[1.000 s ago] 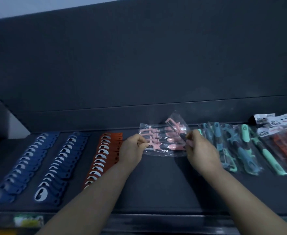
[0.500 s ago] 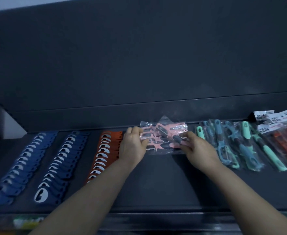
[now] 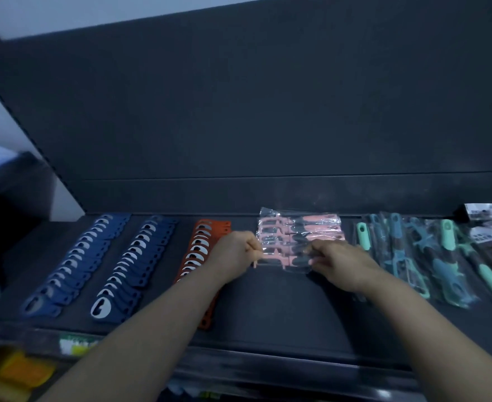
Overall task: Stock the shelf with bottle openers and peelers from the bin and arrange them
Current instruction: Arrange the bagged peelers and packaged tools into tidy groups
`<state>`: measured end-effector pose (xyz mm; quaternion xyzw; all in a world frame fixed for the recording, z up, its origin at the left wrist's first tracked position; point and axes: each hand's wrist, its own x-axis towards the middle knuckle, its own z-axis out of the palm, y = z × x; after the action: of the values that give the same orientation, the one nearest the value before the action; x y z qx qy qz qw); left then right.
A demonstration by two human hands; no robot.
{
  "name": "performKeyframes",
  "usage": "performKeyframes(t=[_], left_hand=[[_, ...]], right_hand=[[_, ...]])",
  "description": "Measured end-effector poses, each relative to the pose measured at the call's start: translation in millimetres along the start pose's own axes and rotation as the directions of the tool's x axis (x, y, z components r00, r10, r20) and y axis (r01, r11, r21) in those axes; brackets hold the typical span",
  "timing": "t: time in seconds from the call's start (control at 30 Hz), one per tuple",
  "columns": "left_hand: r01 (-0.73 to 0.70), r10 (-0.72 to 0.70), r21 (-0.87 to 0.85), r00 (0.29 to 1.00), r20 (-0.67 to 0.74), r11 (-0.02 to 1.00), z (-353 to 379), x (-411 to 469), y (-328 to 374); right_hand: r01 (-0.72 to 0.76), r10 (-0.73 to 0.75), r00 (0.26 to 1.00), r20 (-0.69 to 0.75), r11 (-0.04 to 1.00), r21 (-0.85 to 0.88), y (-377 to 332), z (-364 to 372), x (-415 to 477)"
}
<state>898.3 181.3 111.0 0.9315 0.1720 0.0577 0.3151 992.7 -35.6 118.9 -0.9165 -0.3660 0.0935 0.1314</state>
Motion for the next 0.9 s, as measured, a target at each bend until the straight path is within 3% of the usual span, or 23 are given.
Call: performKeyframes(t=[0.37, 0.57, 0.7, 0.83, 0.9], left_hand=[[-0.007, 0.022, 0.096, 0.988, -0.152, 0.995, 20.3, 4.1, 2.6], [-0.216, 0.209, 0.261, 0.976, 0.055, 0.941, 17.0, -5.0, 12.7], [-0.154, 0.16, 0.23, 0.987, -0.008, 0.961, 25.6, 3.4, 10.7], [-0.115, 0.119, 0.272, 0.993, 0.001, 0.955, 27.6, 12.9, 10.5], [-0.095, 0.115, 0.309, 0.992, -0.048, 0.946, 30.7, 14.7, 20.5]], right_hand=[[-0.074, 0.058, 0.984, -0.17, 0.993, -0.087, 8.1, 15.4, -1.9], [-0.069, 0.058, 0.988, -0.144, 0.995, -0.077, 13.6, 20.9, -5.7], [-0.123, 0.111, 0.979, -0.169, 0.991, -0.061, 22.9, 21.6, -9.7], [-0.233, 0.225, 0.969, -0.1, 0.969, -0.08, 39.4, 15.9, -16.9], [-0.228, 0.229, 0.972, -0.06, 0.973, 0.022, 44.0, 8.1, -20.9]])
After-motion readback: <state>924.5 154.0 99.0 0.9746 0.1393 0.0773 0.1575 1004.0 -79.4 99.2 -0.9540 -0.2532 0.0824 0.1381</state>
